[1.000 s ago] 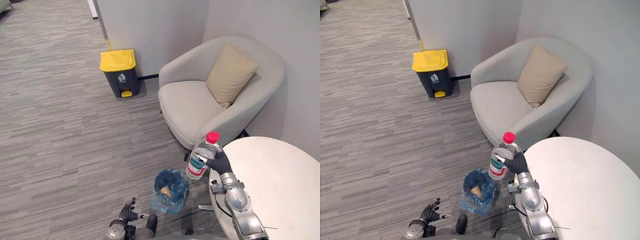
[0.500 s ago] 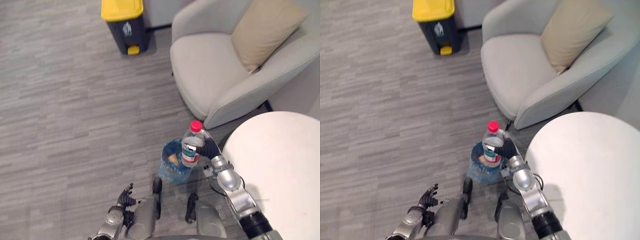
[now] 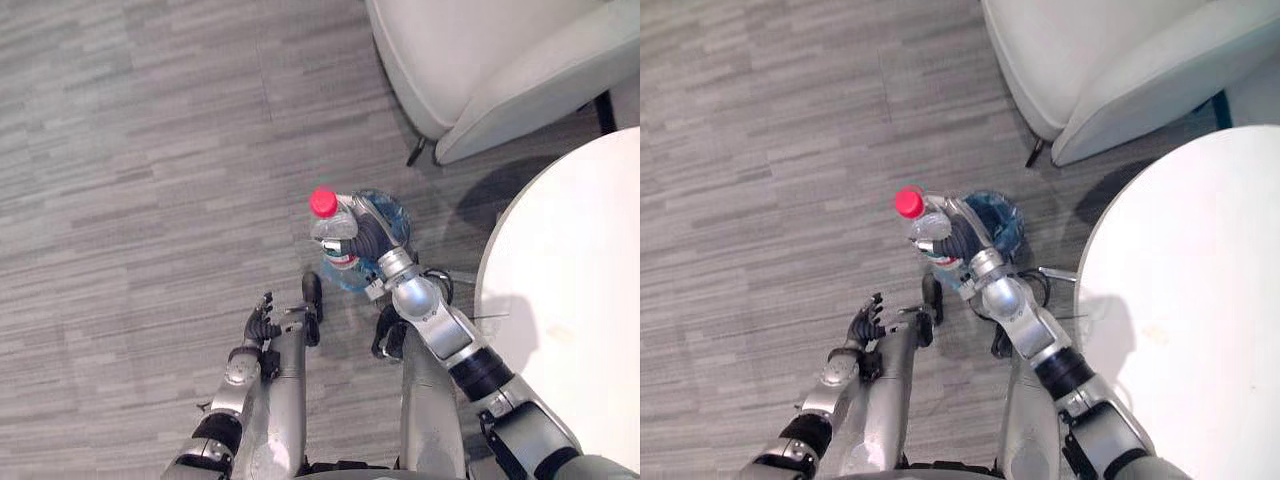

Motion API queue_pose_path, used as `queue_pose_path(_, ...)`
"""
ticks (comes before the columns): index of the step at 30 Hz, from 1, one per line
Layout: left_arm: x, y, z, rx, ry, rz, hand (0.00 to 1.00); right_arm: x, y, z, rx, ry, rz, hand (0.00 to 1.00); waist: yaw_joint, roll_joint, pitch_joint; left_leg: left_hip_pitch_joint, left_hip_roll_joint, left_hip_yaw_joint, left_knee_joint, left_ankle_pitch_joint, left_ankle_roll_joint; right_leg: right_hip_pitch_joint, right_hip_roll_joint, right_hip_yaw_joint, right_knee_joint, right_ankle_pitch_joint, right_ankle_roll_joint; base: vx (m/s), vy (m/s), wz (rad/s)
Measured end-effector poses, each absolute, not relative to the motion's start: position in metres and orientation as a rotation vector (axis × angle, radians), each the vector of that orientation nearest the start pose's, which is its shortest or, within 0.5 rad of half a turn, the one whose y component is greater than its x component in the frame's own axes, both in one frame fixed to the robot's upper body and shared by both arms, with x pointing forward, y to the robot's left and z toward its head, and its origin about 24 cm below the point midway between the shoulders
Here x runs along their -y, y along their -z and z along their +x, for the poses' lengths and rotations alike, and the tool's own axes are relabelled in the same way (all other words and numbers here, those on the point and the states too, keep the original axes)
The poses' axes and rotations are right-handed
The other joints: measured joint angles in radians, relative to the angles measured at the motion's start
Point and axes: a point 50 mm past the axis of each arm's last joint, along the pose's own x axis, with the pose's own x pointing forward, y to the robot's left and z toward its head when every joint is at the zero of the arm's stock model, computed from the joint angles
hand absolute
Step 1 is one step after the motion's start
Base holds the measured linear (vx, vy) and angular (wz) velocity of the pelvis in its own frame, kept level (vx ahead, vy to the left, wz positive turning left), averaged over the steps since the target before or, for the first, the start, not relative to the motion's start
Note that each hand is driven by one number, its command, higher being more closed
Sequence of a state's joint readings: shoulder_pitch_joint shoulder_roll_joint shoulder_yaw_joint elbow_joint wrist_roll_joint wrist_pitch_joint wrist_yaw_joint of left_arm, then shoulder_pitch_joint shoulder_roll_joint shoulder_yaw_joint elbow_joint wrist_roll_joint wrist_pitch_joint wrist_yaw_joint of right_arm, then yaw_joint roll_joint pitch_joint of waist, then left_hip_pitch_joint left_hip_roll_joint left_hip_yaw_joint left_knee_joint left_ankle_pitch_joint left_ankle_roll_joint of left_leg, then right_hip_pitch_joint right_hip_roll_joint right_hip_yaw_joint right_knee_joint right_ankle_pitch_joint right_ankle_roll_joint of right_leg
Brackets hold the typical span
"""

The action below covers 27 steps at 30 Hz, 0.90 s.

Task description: Gather rubbish on tea table into small bin, then transfer packed bag to large trash can.

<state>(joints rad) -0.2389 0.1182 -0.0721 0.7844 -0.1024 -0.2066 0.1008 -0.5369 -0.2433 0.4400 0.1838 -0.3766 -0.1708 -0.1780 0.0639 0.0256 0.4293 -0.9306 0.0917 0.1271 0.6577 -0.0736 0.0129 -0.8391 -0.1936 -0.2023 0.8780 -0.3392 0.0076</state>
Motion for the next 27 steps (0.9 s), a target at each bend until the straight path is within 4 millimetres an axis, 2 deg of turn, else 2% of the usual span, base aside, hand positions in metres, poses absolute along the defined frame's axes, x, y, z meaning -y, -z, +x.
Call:
queue_pose_path(5,-0.171,0.034,0.282,-0.263,-0.085,0.065,0.0,0.064,-0.156,0.33,0.637,-0.258,-0.75,1.0,0.006,-0.003,0.013,-0.112,0.003,-0.002,0.042,-0.001,0.002,-0.115,-0.001,0.01,0.052,-0.001,-0.001,-0.03,-0.035,0.03)
queue_pose_path(11,-0.17,0.013,0.3,-0.181,-0.09,0.047,0.0,0.095,-0.169,0.359,0.576,-0.103,-0.814,1.0,0.009,-0.006,0.02,-0.246,0.003,-0.025,0.105,0.002,0.001,-0.241,-0.003,0.002,0.126,-0.013,-0.007,-0.02,-0.03,0.09)
queue_pose_path(18,-0.172,0.001,0.309,-0.13,-0.09,0.052,0.0,0.122,-0.172,0.376,0.494,0.014,-0.848,1.0,0.011,-0.007,0.027,-0.291,0.013,-0.016,0.11,0.006,-0.003,-0.299,-0.003,0.012,0.138,-0.013,-0.009,-0.01,-0.02,-0.01)
queue_pose_path(24,-0.173,-0.004,0.312,-0.111,-0.095,0.044,0.0,0.138,-0.176,0.384,0.451,0.073,-0.844,1.0,0.008,-0.005,0.029,-0.317,0.015,-0.017,0.116,0.014,0.007,-0.323,-0.001,0.013,0.148,-0.015,-0.01,0.01,-0.025,0.02)
queue_pose_path(27,-0.174,-0.005,0.312,-0.106,-0.113,0.035,0.0,0.14,-0.18,0.385,0.462,0.1,-0.818,1.0,0.008,-0.005,0.029,-0.324,0.015,-0.019,0.123,0.013,0.007,-0.329,-0.002,0.015,0.153,-0.019,-0.01,0.0,0.0,0.0)
